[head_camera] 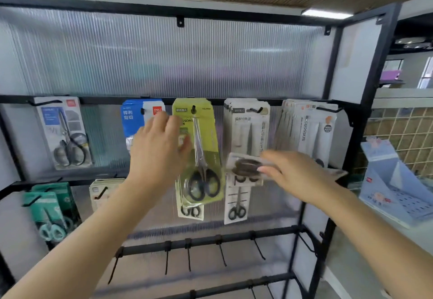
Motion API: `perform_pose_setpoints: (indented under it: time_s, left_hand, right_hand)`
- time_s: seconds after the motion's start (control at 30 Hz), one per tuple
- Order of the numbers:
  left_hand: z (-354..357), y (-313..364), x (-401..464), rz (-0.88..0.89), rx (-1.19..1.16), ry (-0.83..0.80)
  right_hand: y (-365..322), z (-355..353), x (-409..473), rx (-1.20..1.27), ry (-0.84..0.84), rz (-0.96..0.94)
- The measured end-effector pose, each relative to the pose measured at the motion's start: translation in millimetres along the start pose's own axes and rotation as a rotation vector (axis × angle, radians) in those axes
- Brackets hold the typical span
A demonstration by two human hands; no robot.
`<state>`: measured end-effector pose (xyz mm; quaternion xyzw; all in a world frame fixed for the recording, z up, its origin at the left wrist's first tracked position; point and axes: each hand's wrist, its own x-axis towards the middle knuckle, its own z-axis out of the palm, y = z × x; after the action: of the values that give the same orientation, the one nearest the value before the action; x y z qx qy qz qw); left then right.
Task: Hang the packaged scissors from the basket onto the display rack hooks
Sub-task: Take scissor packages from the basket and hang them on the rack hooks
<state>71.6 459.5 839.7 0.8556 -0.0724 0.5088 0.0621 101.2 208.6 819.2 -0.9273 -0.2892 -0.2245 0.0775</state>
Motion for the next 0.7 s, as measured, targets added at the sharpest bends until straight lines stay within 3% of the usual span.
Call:
perform_pose_setpoints:
  time_s: [0.07,0.13,0.3,0.43,0.5,0.6,0.7]
  left_hand:
    - [2,17,-10,0.297,-0.057,0.001]
    - [6,39,-19,0.373,-0.137,-0.140]
    - [30,68,-34,0.106,-0.327,-0.567]
    - [40,73,-42,0.004,-0.528,-0.505]
    - [41,74,-49,-0.181,-0.745,-0.545]
    - [42,76,-58,-0.437,-1.153,-0.669]
    - [48,83,-70,-0.692,-1.426,-0.784]
  right_hand:
    - [2,-4,-3,-0.359,0.102,-0.242]
    - [1,-5,-5,-0.442,0.219,-0.378]
    - [-9,-13,-11,-0.656,0.455,-0.536]
    - [-5,-22,-17,-0.721,0.617,-0.494]
    - [7,-32,-22,-0.577,0.752,-0.306]
    - [19,-54,-27,-0.052,0.945,0.032]
    - [31,-67,-20,0.560,0.739,0.353]
